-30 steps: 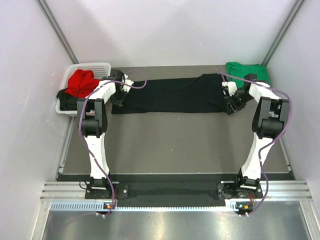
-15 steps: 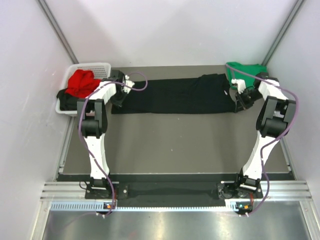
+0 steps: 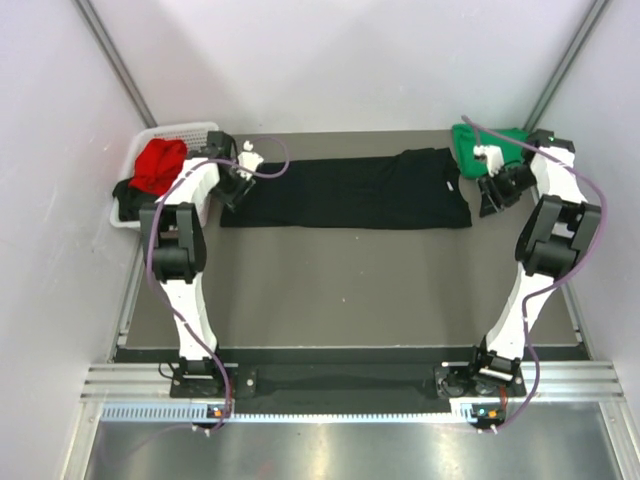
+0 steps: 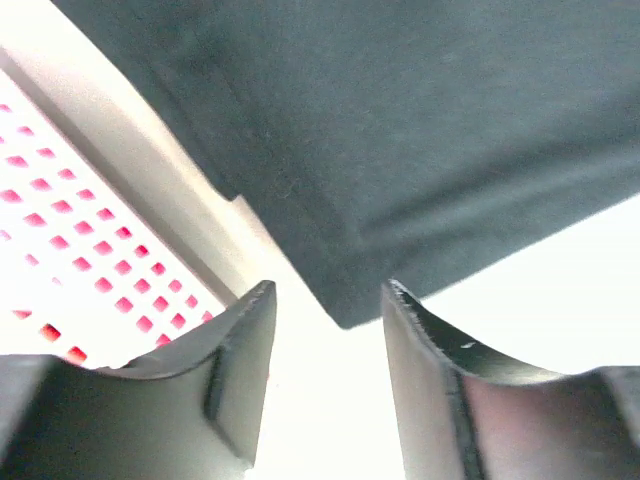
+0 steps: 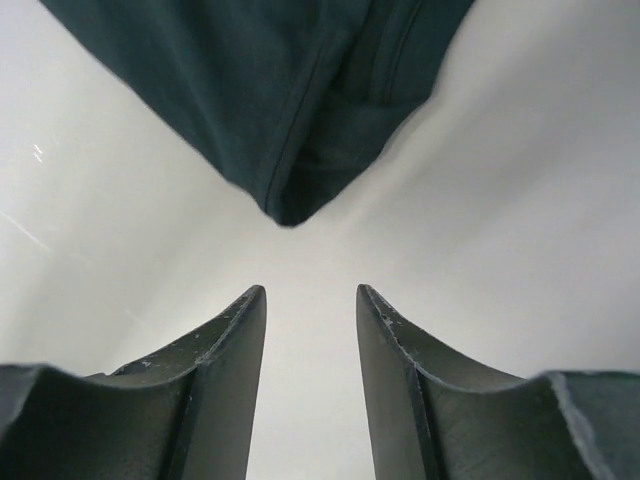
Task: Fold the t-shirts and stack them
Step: Fold the tshirt
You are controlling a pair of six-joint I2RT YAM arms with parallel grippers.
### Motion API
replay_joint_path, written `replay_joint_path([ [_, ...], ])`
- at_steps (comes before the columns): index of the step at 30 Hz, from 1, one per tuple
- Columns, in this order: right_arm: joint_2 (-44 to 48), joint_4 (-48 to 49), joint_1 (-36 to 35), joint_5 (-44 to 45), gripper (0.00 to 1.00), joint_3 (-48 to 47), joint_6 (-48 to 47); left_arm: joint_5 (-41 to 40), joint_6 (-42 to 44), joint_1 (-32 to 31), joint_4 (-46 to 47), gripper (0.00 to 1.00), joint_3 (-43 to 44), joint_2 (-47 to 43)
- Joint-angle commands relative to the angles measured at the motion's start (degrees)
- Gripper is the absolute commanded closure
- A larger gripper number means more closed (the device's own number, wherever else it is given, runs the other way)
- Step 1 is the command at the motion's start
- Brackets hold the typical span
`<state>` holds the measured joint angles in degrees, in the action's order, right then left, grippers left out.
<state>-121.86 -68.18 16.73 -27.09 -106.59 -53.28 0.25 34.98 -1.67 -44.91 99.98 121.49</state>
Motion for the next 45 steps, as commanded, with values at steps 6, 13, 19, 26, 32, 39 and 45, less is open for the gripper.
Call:
replay_joint_path([
  [6,5.4,0.7,-4.3,-6.0,0.57,-6.3,5.6,5.2,14.8,0.1,-7.6,0.51,0.4,-5.4],
  [13,5.1,0.2,-6.0,-5.7,0.57,-8.5,7.5,7.0,17.8,0.1,-13.4,0.57,1.3,-2.4],
  [19,7.6,0.0,-7.1,-4.6,0.57,-6.0,8.4,5.1,19.5,0.1,-8.8,0.50,-2.0,-0.7],
  [26,9.6,0.1,-8.1,-3.0,0.57,-4.2,8.4,3.0,21.6,0.2,-8.3,0.55,-2.3,3.4],
  [32,9.4,1.5,-9.4,-2.9,0.57,-3.5,9.9,0.6,20.4,-0.1,-9.4,1.00,0.4,6.6],
  [39,8.4,9.0,-10.2,-0.4,0.57,-4.0,14.5,2.6,20.7,-2.7,-24.9,1.00,-0.1,0.4],
  [45,8.0,14.2,-12.1,-1.5,0.57,-3.6,15.9,3.9,15.5,-13.4,-33.7,1.00,-11.9,-11.3],
])
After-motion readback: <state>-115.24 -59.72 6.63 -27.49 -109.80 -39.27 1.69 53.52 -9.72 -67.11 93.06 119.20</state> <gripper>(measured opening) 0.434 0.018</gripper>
